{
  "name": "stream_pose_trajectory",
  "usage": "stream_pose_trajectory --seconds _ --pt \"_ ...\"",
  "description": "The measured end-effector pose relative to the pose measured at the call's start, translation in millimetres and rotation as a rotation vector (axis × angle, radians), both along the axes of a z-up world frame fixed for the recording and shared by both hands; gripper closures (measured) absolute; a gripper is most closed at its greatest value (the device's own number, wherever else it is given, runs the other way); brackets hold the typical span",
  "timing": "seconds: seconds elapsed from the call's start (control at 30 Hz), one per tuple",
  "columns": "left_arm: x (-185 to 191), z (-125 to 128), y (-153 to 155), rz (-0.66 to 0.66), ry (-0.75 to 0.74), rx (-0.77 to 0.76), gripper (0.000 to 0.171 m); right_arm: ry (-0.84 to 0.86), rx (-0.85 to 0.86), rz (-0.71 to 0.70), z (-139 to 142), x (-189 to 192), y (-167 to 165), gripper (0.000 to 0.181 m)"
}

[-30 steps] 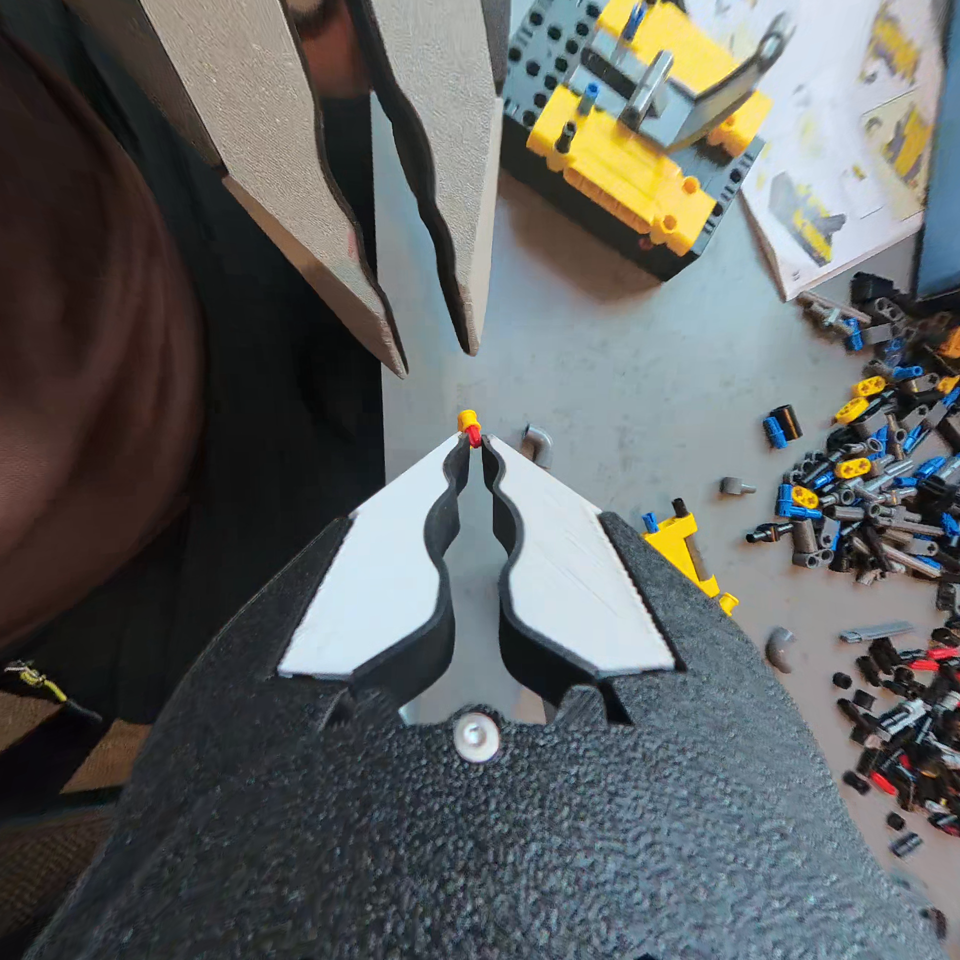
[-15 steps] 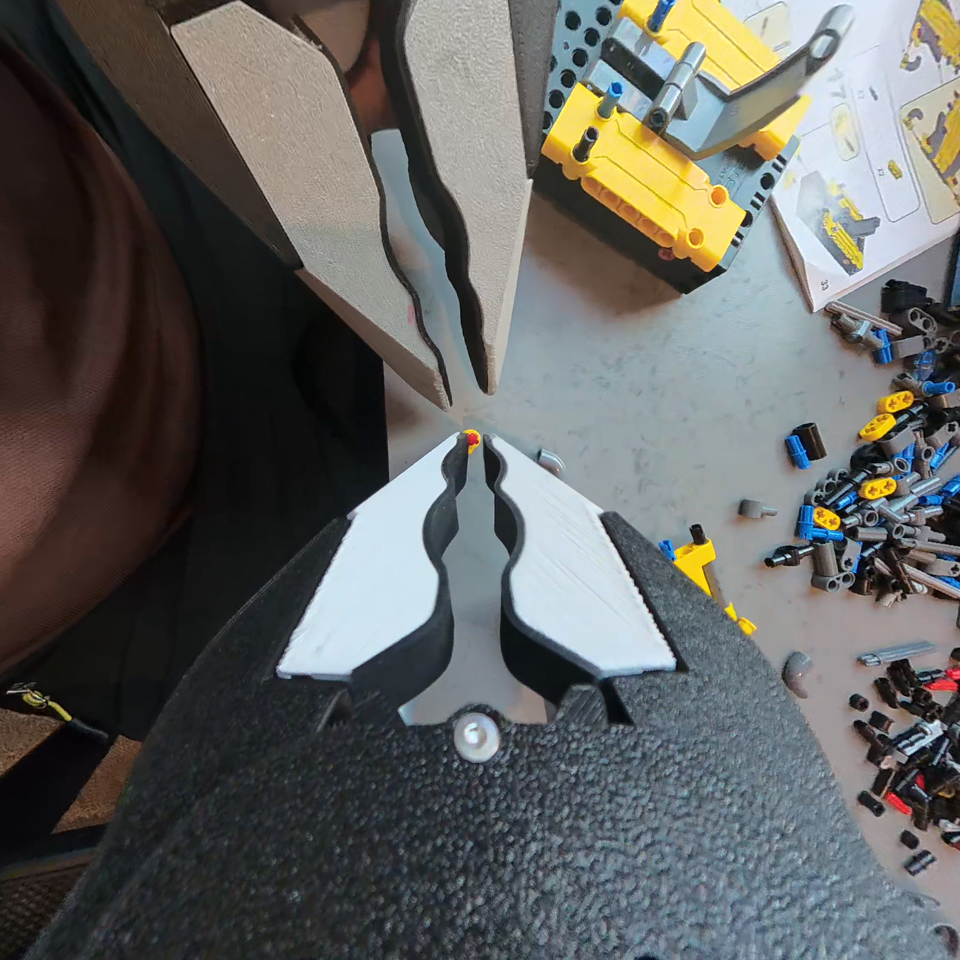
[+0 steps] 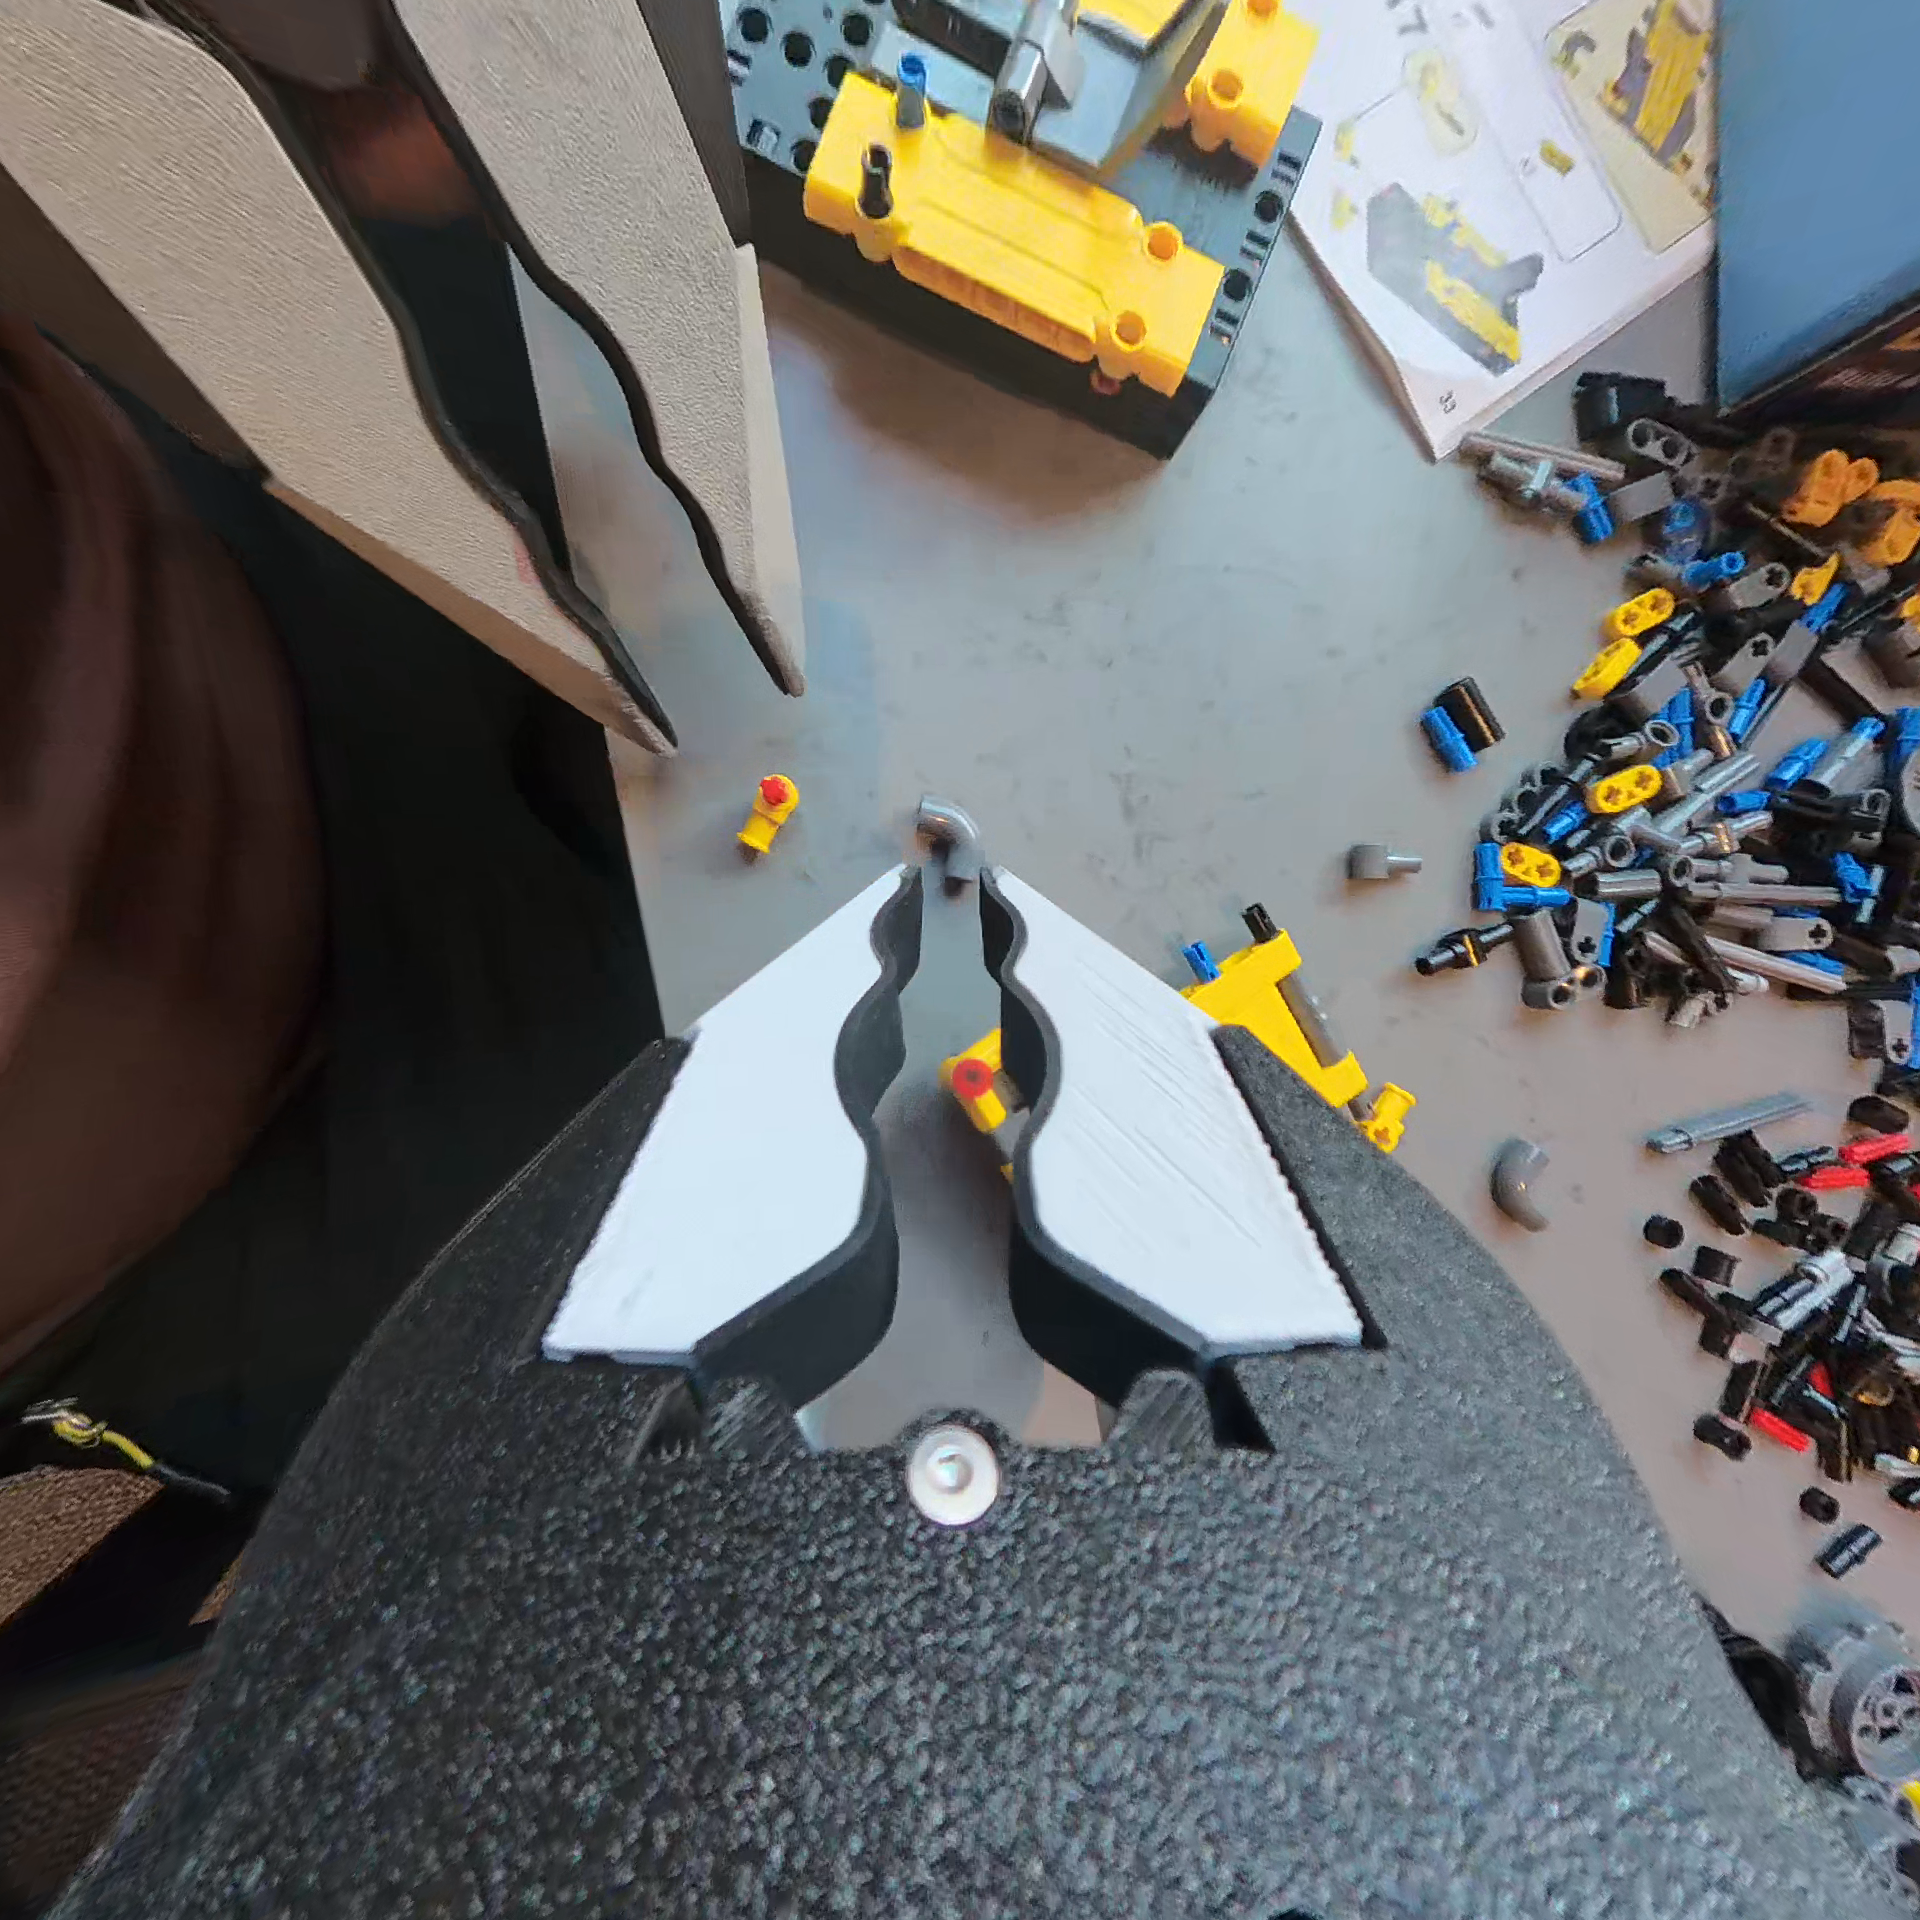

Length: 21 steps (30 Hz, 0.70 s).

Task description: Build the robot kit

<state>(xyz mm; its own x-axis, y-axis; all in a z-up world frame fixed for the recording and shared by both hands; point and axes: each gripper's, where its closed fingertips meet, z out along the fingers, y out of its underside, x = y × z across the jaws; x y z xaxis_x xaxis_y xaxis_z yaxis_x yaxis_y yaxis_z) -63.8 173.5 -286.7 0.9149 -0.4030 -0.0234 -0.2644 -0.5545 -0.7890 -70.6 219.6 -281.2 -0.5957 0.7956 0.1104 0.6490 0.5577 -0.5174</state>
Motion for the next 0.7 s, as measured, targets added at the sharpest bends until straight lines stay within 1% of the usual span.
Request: stream_pose_trajectory --seconds 0.17,0.3,0.4,0.5,0.7 --pt "6 0 6 -0.061 0.040 -0.025 0.152 -0.028 0.027 0.019 -14 -6 0 0.169" --pt "6 -7 9 -0.106 0.092 -0.054 0.151 -0.029 0.013 0.027 -16 -9 0 0.169" --pt "8 -12 11 -0.136 0.102 -0.081 0.151 -0.039 0.018 0.041 -20 -8 0 0.169" --pt "8 -14 15 -0.137 0.097 -0.090 0.151 -0.038 0.008 0.045 -22 -9 -1 0.172" --pt "9 -15 17 -0.121 0.059 -0.093 0.164 -0.010 0.010 0.035 -22 -7 -1 0.173"
